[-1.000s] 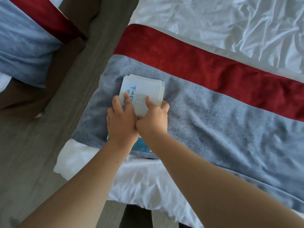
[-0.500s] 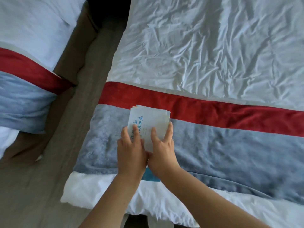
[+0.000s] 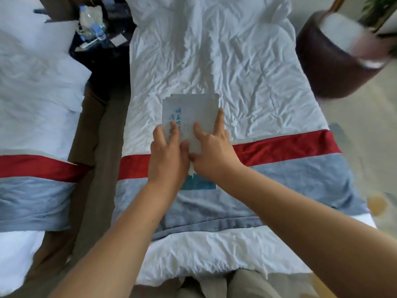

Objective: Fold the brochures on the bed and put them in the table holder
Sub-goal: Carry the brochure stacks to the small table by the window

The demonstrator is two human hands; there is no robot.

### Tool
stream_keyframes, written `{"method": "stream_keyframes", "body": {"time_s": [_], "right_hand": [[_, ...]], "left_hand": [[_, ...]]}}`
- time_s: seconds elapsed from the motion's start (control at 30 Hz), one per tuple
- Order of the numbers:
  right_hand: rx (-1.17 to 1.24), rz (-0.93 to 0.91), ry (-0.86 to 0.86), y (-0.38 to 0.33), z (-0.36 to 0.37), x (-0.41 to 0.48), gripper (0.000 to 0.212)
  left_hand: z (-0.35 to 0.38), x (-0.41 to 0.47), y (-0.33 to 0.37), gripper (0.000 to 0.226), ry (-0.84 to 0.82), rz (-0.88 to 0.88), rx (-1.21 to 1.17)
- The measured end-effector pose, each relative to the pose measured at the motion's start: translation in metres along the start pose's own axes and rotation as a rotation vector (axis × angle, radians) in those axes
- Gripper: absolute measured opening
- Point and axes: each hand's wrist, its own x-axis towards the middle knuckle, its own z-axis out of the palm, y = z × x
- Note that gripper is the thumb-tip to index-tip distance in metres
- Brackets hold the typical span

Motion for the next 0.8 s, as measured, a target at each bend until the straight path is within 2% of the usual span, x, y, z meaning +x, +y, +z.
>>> {"method": "stream_keyframes", "body": {"time_s": [0.07, 0.27, 0.4, 0.5, 0.6, 0.8], "right_hand": [[0.052, 0.009, 0.014, 0.001, -0.029, -0.015, 0.077], [0.045, 0.079, 0.075, 0.021, -0.099, -0.054, 0.086], [0.067, 0.153, 0.255, 0.038, -0.136, -0.079, 0.077], [0.065, 0.291, 0.378, 0.055, -0.159, -0.112, 0.075], [0.045, 0.477, 0.438, 0.076, -0.181, -0.159, 0.09], [0.078, 0.846, 0.641, 0.114, -0.221, -0.295, 0.081]], "left_hand": [[-0.016, -0.001, 0.026, 0.052, 0.025, 0.028, -0.023], [-0.037, -0.009, 0.105, 0.049, 0.021, 0.121, -0.132], [-0.031, -0.007, 0.148, 0.047, -0.038, 0.246, -0.244], [-0.022, -0.011, 0.188, 0.047, -0.112, 0.384, -0.259], [-0.013, -0.032, 0.235, 0.047, -0.214, 0.532, -0.283], [0.005, -0.114, 0.348, 0.047, -0.443, 0.856, -0.306]]}}
